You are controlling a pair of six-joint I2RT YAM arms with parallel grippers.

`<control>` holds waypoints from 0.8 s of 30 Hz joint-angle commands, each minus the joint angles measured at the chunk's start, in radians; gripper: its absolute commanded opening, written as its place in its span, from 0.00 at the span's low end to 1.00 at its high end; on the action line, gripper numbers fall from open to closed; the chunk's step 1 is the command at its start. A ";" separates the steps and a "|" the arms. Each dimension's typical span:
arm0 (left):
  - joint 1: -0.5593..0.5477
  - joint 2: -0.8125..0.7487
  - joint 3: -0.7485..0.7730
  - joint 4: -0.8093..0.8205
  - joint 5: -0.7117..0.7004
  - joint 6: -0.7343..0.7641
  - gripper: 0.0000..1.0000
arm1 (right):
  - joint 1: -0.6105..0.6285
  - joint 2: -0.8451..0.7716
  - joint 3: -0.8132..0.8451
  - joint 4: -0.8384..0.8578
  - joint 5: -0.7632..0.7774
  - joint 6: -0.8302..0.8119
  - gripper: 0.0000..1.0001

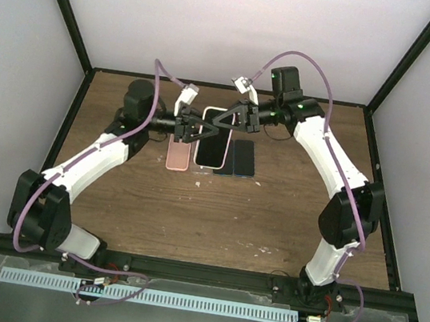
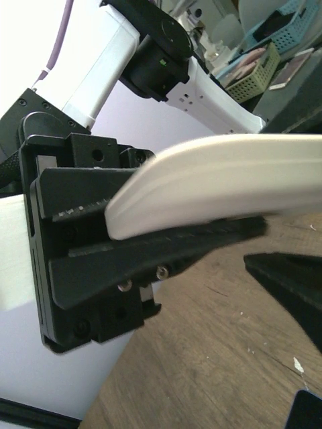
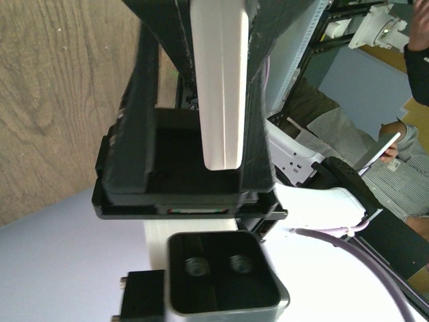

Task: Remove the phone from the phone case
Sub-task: Remove the phone case from the phone.

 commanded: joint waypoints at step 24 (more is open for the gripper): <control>0.027 -0.204 -0.170 -0.316 -0.047 0.274 0.48 | -0.063 -0.034 0.044 0.275 -0.182 0.345 0.01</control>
